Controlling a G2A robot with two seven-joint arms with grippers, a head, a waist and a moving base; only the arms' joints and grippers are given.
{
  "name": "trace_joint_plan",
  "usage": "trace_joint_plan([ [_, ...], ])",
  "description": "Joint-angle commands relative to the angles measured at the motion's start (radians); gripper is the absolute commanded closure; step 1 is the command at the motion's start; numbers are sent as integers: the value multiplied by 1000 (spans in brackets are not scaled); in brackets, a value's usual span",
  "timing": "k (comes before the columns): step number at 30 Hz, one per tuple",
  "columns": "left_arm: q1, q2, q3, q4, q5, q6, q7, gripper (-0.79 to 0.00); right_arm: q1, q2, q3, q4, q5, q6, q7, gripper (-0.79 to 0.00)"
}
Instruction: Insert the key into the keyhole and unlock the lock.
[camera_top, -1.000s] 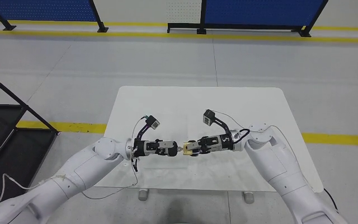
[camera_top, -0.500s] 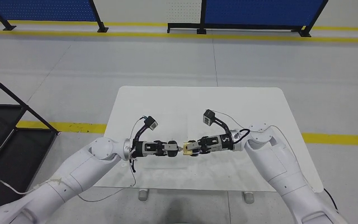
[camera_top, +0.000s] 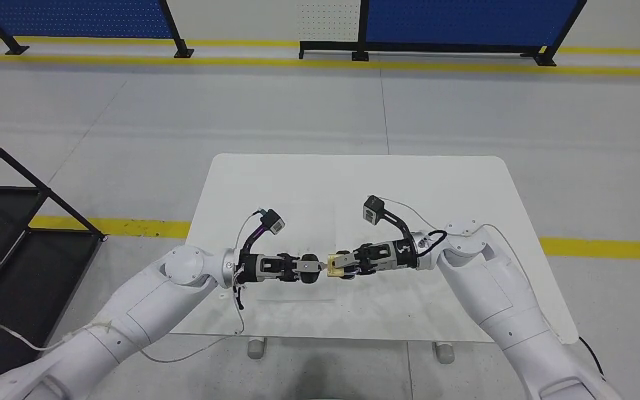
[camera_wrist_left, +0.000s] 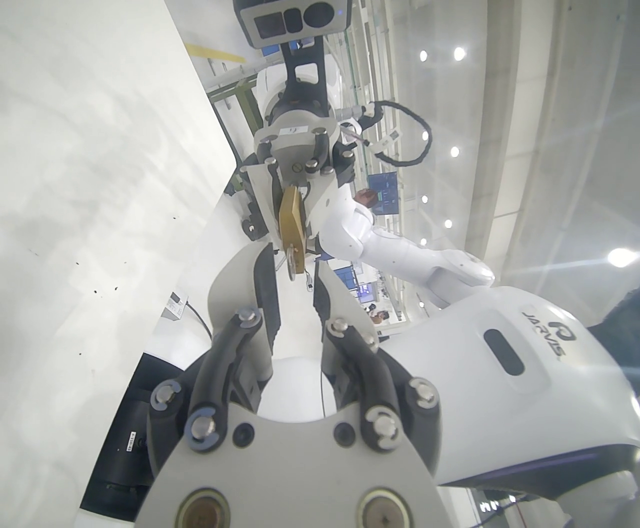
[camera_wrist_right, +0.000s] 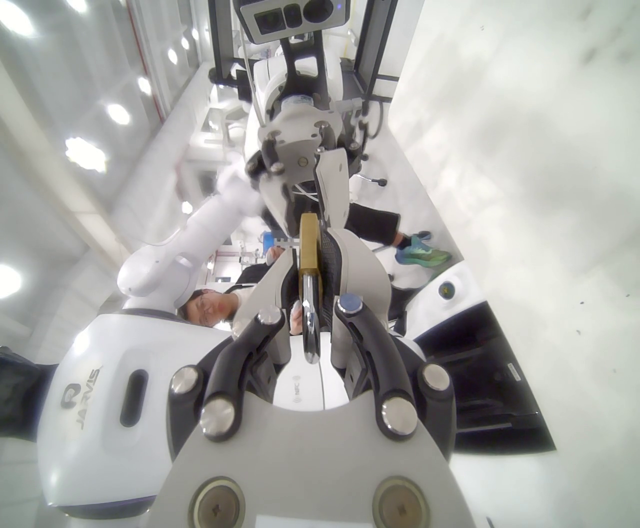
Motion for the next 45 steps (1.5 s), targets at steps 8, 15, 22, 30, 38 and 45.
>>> trace_joint_plan([
  [8,7,-16,-20,1,10,27,-6,-37,0,0,0,0,0,0,0,0],
  [15,10,-29,-33,6,19,50,-14,0,0,0,0,0,0,0,0,0],
  [22,12,-42,-43,9,24,67,-25,0,0,0,0,0,0,0,0,0],
  [30,20,-53,-61,16,57,34,-37,0,0,0,0,0,0,0,0,0],
  [38,38,-60,-89,11,113,-36,-35,0,0,0,0,0,0,0,0,0],
  [45,58,-64,-114,-6,164,-83,-2,0,0,0,0,0,0,0,0,0],
])
